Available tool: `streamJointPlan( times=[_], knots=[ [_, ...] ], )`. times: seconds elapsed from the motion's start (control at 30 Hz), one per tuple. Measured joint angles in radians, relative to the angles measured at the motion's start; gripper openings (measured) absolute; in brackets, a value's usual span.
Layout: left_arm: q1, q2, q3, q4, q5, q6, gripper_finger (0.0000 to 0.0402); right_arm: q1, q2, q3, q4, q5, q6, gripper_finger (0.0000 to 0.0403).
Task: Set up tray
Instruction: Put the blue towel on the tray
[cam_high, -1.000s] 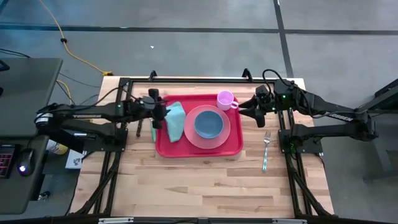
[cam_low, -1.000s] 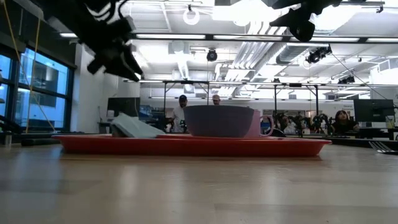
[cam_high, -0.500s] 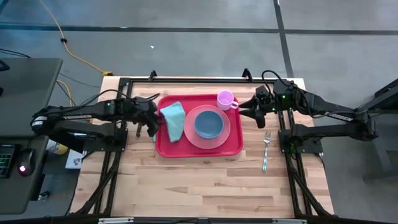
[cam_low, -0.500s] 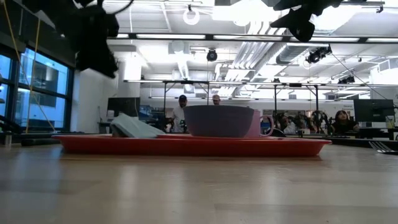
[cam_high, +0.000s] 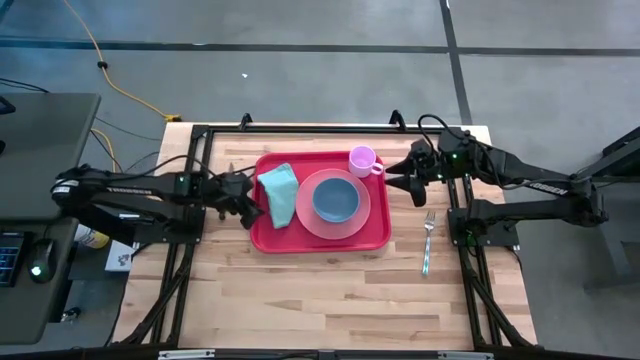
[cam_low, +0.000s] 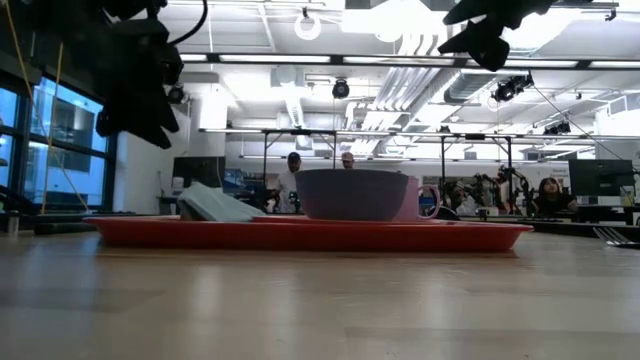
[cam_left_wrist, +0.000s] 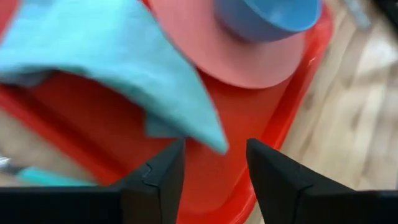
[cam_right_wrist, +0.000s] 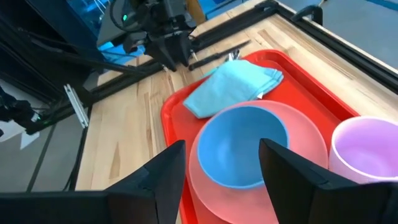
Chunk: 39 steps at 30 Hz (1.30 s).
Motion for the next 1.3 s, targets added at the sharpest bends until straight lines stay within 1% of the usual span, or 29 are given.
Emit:
streamJointPlan(
  times=[0.07, 0.17, 0.4, 0.57, 0.83, 0.97, 1.13, 1.3],
  knots=[
    [-0.013, 0.000, -0.044, 0.089, -0.015, -0.040, 0.0214, 0.000, 0.000, 0.000, -0.015, 0.000, -0.010, 0.0185],
    [-0.016, 0.000, -0.090, 0.160, -0.047, -0.088, 0.0230, 0.000, 0.000, 0.000, -0.023, -0.007, -0.010, 0.0186],
    [-0.015, 0.029, -0.112, 0.163, -0.076, -0.149, 0.0257, 0.000, 0.000, 0.000, -0.023, -0.022, -0.015, 0.0186],
    [-0.016, 0.084, -0.112, 0.204, -0.050, -0.173, 0.0254, 0.000, 0.000, 0.000, -0.024, -0.025, -0.018, 0.0187],
    [-0.019, 0.220, -0.112, 0.388, 0.008, -0.198, 0.0254, 0.000, 0.000, 0.000, -0.024, -0.026, -0.036, 0.0184],
    [-0.050, 0.277, -0.112, 0.406, 0.018, -0.222, 0.0250, 0.000, 0.000, 0.000, -0.024, -0.029, -0.036, 0.0186],
    [-0.075, 0.288, -0.112, 0.399, -0.005, -0.223, 0.0251, 0.000, 0.000, 0.000, -0.024, -0.030, -0.037, 0.0184],
    [-0.072, 0.242, -0.112, 0.402, -0.034, -0.205, 0.0261, 0.000, 0.000, 0.000, -0.024, -0.030, -0.037, 0.0188]
  ],
)
